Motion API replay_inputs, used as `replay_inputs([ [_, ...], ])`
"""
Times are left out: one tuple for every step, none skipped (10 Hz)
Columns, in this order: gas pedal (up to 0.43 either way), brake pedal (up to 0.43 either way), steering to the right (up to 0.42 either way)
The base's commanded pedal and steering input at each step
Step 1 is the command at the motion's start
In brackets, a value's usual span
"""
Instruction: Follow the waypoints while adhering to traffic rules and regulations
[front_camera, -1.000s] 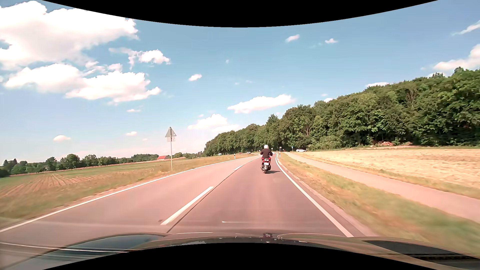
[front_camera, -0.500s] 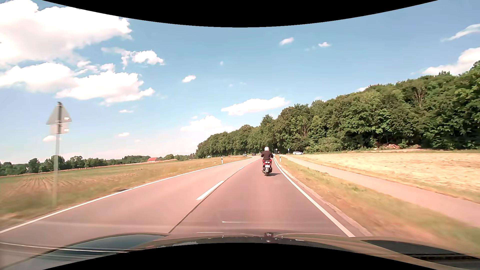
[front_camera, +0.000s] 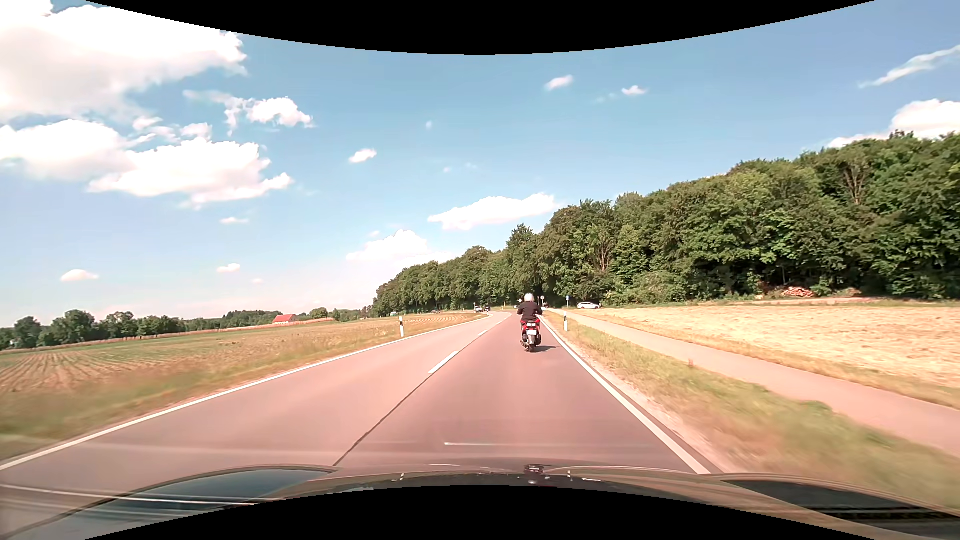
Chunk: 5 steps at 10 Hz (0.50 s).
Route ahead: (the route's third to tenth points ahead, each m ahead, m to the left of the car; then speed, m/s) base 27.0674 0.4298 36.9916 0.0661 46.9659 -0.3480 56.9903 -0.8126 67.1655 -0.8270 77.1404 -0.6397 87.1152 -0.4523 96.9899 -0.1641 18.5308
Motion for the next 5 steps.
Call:
replay_inputs([
  [0.189, 0.012, 0.017],
  [0.189, 0.012, 0.015],
  [0.189, 0.006, 0.014],
  [0.189, 0.012, 0.012],
  [0.189, 0.006, 0.011],
])
